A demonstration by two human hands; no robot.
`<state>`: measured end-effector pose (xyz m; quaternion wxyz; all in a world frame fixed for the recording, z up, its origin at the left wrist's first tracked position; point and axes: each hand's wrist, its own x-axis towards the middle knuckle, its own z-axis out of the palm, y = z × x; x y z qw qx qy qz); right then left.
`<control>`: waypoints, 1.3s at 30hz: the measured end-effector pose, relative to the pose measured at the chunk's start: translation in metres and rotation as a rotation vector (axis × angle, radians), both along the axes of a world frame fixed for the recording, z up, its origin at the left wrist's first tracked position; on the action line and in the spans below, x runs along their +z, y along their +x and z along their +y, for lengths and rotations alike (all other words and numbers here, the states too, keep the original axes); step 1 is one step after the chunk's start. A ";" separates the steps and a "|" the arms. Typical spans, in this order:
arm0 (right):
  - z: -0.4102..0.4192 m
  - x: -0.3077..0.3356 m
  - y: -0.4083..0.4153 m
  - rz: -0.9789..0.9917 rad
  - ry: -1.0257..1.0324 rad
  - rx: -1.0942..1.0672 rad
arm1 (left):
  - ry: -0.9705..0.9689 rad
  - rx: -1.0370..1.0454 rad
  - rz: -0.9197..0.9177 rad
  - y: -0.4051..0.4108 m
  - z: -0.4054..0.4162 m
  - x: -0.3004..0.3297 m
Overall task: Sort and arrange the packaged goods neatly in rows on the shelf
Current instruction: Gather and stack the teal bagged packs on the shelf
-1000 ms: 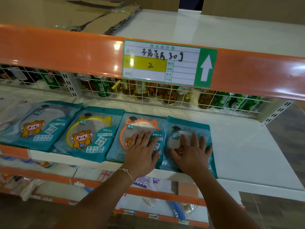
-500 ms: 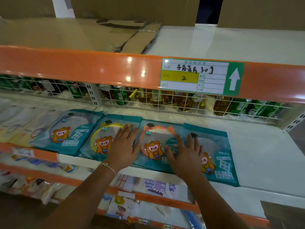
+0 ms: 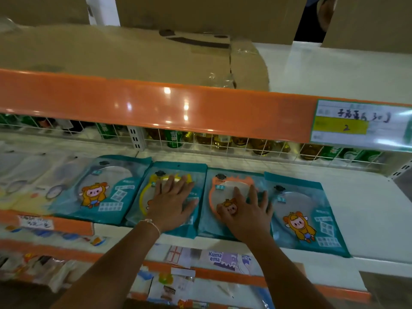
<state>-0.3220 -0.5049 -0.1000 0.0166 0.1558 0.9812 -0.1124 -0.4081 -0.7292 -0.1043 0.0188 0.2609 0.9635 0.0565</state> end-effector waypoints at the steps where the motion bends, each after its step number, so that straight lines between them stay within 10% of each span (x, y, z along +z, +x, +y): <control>1: 0.000 -0.001 0.000 0.007 -0.006 -0.007 | 0.008 0.013 -0.003 0.000 0.001 -0.001; 39: 0.044 0.014 0.018 0.177 -0.109 -0.163 | 0.068 -0.026 -0.023 0.011 0.033 0.031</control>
